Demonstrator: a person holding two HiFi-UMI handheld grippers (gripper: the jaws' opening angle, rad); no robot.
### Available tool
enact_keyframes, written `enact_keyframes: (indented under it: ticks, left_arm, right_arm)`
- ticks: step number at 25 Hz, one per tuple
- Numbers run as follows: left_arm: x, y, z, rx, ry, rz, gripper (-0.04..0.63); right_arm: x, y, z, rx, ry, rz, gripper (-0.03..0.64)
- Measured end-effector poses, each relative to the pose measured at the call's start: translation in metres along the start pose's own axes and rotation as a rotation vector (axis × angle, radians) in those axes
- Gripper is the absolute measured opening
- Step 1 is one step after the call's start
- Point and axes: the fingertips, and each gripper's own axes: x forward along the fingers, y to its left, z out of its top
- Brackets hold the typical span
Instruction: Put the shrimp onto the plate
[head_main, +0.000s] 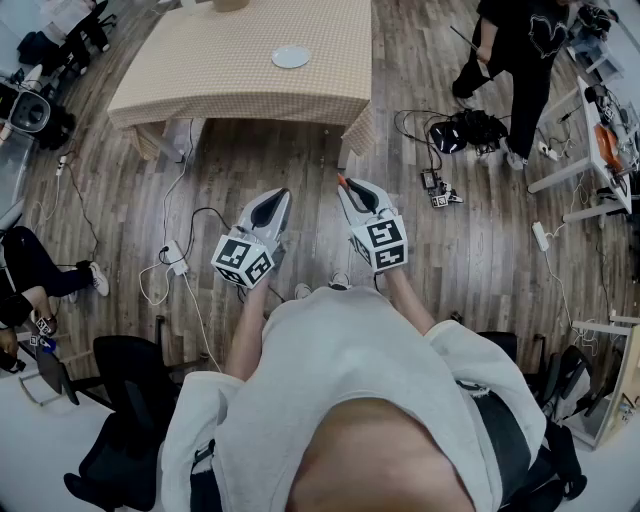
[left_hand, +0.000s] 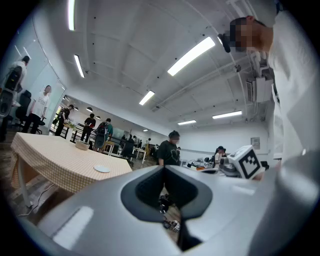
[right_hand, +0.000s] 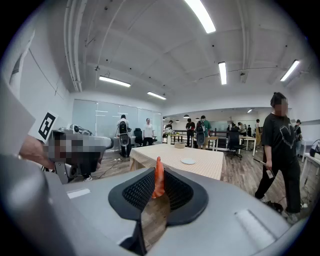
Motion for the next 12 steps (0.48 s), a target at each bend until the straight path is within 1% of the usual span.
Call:
enact_keyframes:
  ticks: [6, 12]
  left_arm:
    - [0.011, 0.005, 0.005, 0.015, -0.015, -0.004, 0.009]
    - [0.018, -0.002, -0.003, 0.008, 0.003, 0.003, 0.009]
  right_arm:
    - [0.011, -0.006, 0.010, -0.003, -0.028, 0.017, 0.058]
    - [0.010, -0.015, 0.006, -0.007, -0.024, 0.031, 0.058]
